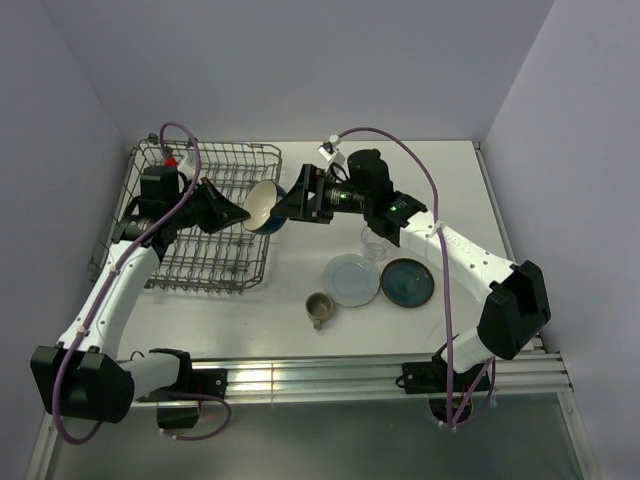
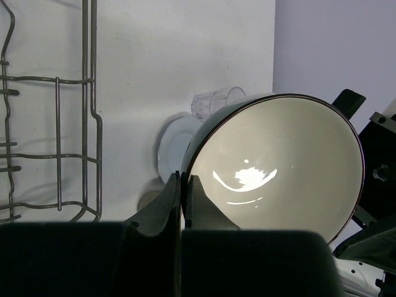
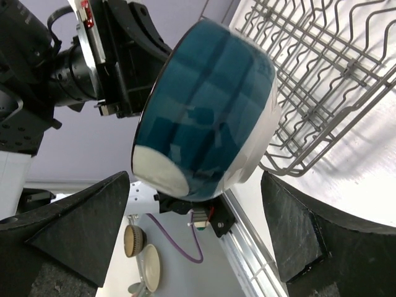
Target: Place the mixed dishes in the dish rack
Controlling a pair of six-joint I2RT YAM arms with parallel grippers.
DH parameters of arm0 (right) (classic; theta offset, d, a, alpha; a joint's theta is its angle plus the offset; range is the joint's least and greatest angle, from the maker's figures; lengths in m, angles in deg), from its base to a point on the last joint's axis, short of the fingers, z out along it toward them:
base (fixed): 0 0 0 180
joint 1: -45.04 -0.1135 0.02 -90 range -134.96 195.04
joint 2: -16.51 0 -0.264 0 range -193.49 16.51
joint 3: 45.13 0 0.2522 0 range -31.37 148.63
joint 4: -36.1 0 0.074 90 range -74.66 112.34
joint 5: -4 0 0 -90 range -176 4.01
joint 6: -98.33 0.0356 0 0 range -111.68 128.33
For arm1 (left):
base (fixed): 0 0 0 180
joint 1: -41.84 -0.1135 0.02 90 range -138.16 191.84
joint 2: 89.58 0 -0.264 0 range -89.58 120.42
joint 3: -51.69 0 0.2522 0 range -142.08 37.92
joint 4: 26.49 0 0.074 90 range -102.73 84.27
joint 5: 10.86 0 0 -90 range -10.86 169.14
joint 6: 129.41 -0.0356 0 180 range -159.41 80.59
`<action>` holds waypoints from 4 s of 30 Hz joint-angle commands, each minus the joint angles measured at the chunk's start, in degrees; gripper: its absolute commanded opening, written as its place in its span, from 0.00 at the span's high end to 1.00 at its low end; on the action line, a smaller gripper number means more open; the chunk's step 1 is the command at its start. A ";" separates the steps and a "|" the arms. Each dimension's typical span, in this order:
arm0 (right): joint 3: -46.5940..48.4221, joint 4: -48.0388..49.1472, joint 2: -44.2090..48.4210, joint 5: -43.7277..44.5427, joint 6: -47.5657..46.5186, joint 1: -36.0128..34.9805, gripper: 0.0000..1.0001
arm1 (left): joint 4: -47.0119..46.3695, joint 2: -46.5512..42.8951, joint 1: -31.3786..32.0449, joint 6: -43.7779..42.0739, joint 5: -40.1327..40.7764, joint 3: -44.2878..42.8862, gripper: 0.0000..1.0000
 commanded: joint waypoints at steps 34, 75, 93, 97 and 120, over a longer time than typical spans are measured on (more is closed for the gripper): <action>2.65 13.68 -7.29 -3.32 14.10 -0.84 1.00 | -2.24 -3.54 -0.16 -2.76 1.50 -0.27 0.99; 32.61 -16.18 -26.53 14.69 -8.47 -11.03 1.00 | 13.49 -14.96 -10.89 -1.01 42.53 -6.33 0.09; 56.17 -32.54 -43.32 52.66 -31.68 -23.87 1.00 | 15.61 -19.45 -10.89 -1.53 50.01 -5.46 0.09; 58.99 -33.87 -45.96 57.67 -35.55 -25.19 1.00 | 14.72 -19.89 -10.89 -1.27 50.10 -4.32 0.09; 60.84 -32.64 -54.32 70.78 -56.30 -30.02 0.98 | 13.14 -19.10 -10.89 -0.65 49.05 -4.23 0.09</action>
